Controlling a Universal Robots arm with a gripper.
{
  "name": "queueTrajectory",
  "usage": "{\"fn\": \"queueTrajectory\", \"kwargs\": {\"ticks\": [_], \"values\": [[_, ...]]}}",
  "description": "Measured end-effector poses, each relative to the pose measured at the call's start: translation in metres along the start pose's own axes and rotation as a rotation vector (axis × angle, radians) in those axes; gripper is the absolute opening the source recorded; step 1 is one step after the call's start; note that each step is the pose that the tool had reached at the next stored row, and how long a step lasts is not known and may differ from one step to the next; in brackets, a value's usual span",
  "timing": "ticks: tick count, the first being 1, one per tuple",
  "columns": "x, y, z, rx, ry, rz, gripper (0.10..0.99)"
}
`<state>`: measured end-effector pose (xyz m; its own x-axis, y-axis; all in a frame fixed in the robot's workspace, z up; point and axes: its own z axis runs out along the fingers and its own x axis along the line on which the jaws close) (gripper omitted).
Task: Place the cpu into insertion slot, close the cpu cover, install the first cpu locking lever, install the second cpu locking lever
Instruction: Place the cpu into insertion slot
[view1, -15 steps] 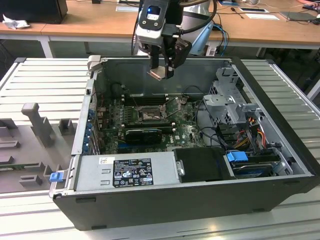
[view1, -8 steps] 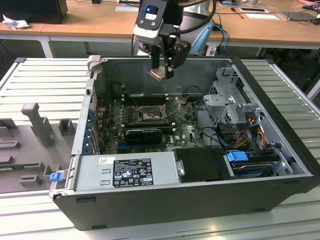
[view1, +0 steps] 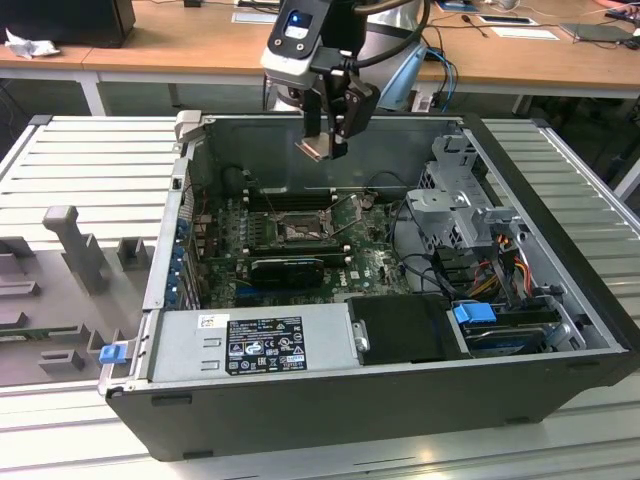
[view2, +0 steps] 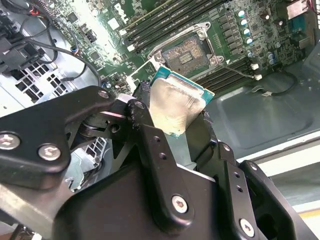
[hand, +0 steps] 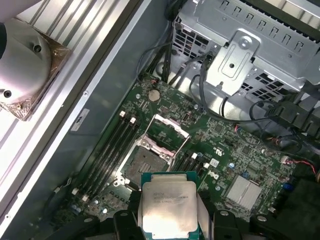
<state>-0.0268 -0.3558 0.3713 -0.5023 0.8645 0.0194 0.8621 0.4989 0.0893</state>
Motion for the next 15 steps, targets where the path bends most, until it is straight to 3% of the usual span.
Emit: {"fn": "queueTrajectory", "kwargs": {"ticks": [9,15], "values": [[0.0000,0.0000,0.0001,-0.001,-0.0053,0.060,0.529],[0.0000,-0.0001,0.0007,-0.003,-0.0138,0.155,0.529]]}}
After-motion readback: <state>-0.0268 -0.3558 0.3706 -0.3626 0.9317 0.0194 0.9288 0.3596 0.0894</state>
